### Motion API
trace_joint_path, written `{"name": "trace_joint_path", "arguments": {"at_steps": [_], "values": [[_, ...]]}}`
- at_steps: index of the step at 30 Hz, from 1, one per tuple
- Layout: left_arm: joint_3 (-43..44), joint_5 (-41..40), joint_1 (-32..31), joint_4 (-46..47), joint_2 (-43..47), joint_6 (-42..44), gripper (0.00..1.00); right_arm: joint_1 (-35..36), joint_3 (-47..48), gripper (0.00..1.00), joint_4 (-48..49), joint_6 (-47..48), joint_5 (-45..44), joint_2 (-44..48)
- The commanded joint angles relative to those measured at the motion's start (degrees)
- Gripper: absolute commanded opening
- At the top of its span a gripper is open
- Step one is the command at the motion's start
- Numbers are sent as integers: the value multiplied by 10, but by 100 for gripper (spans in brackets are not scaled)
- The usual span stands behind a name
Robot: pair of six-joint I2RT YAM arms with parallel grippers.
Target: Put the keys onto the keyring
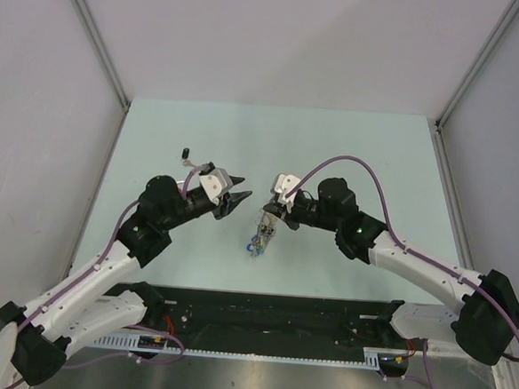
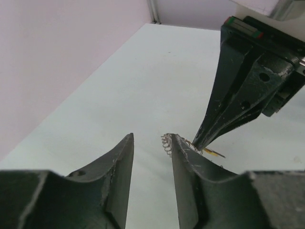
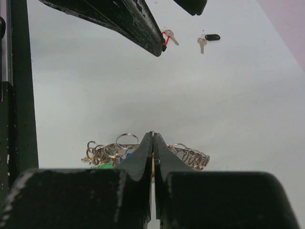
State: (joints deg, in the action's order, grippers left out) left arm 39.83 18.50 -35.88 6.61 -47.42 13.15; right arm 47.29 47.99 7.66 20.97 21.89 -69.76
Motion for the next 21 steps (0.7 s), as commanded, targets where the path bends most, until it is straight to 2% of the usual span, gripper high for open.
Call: {"name": "trace_joint_path", "arguments": {"at_steps": [1,5,12,21], "values": [[38,160,34,-45,-14,63,45,1,9,0,12,34,10,27],[44,219,46,-98,-29,122,52,-2,9,0,-1,47,22,31],[45,313,56,-122,-61,166,52,-2,8,0,-15,65,50,40],[46,326,57,-129,-93,173,50,-2,8,0,-30,83,83,49]]}}
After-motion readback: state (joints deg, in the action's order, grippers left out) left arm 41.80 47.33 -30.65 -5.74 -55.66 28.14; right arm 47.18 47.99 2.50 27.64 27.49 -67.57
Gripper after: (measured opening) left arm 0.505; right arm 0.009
